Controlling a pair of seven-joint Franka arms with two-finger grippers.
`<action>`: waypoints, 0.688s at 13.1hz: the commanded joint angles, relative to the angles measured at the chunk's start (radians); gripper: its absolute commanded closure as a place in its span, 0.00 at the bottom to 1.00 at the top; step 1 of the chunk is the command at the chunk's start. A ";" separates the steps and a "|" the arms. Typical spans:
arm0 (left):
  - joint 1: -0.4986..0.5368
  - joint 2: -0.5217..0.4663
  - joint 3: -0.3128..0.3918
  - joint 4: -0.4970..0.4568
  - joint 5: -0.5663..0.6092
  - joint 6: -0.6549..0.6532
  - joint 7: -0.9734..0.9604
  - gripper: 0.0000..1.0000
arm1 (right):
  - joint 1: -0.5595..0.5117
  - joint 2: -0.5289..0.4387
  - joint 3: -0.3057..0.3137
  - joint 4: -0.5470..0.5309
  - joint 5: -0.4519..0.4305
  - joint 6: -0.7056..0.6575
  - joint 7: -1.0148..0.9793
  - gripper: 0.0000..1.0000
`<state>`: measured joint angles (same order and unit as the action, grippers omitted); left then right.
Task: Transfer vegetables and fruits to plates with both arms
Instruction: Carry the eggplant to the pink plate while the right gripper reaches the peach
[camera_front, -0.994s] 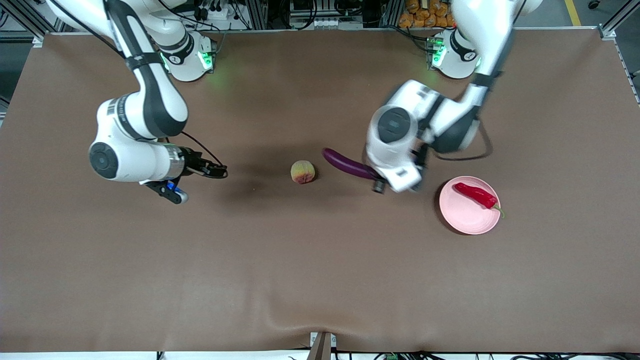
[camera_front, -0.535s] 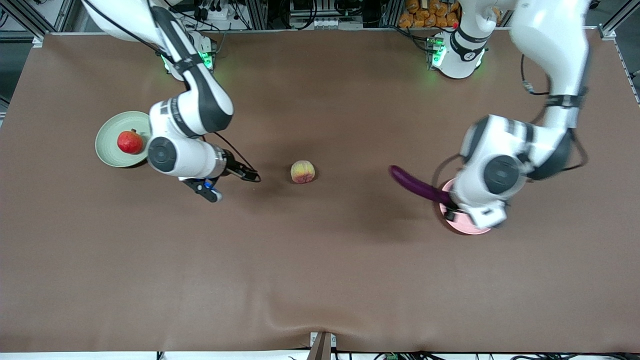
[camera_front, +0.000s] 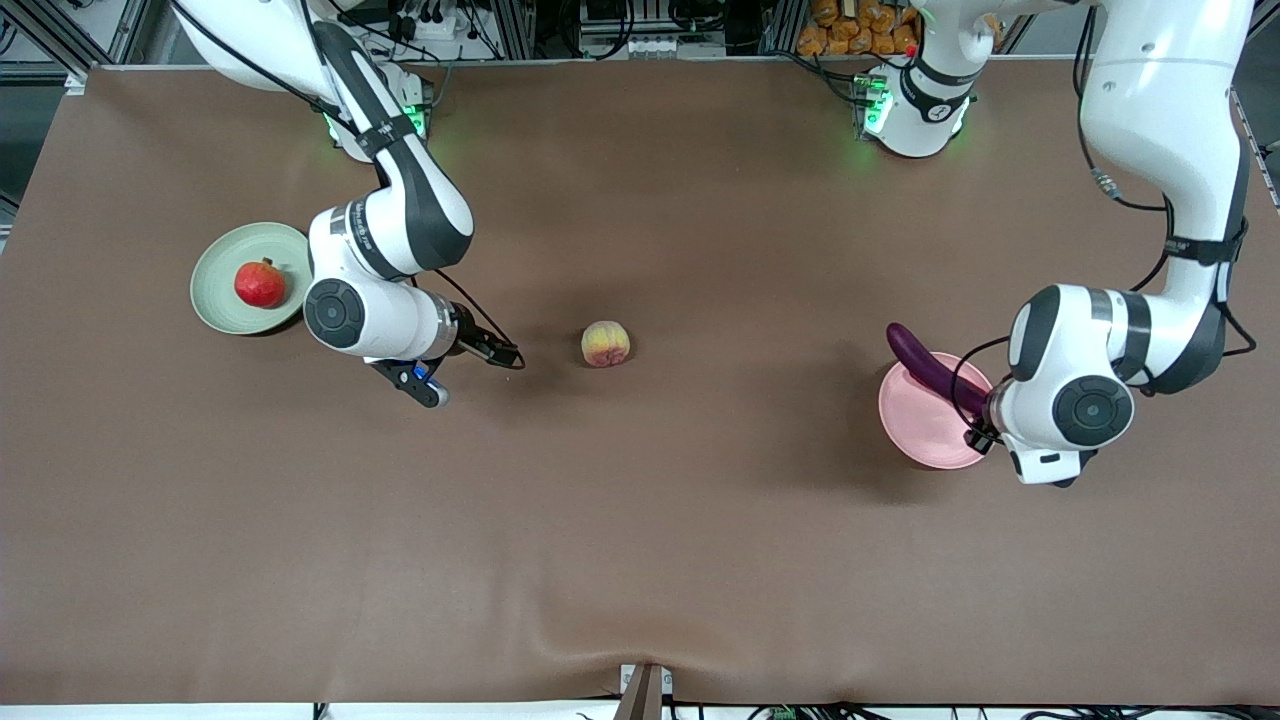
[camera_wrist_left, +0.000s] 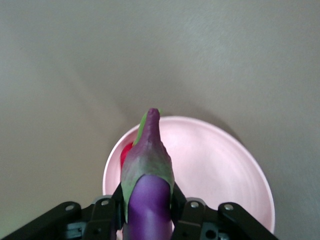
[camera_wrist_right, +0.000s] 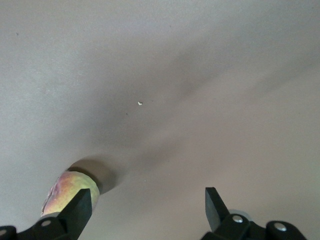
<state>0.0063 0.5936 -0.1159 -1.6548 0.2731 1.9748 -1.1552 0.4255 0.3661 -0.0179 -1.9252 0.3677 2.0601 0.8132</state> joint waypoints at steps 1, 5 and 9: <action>0.009 0.047 -0.014 0.027 0.038 0.059 0.026 1.00 | 0.001 -0.001 -0.001 0.003 0.013 0.005 0.008 0.00; 0.004 0.098 -0.014 0.073 0.038 0.087 0.006 1.00 | 0.090 0.046 0.001 0.012 0.036 0.127 0.130 0.00; -0.017 0.138 -0.016 0.072 0.038 0.118 -0.037 1.00 | 0.209 0.141 0.001 0.049 0.108 0.330 0.314 0.00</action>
<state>-0.0023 0.7021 -0.1275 -1.6089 0.2883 2.0857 -1.1558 0.5977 0.4549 -0.0078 -1.9236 0.4419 2.3489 1.0385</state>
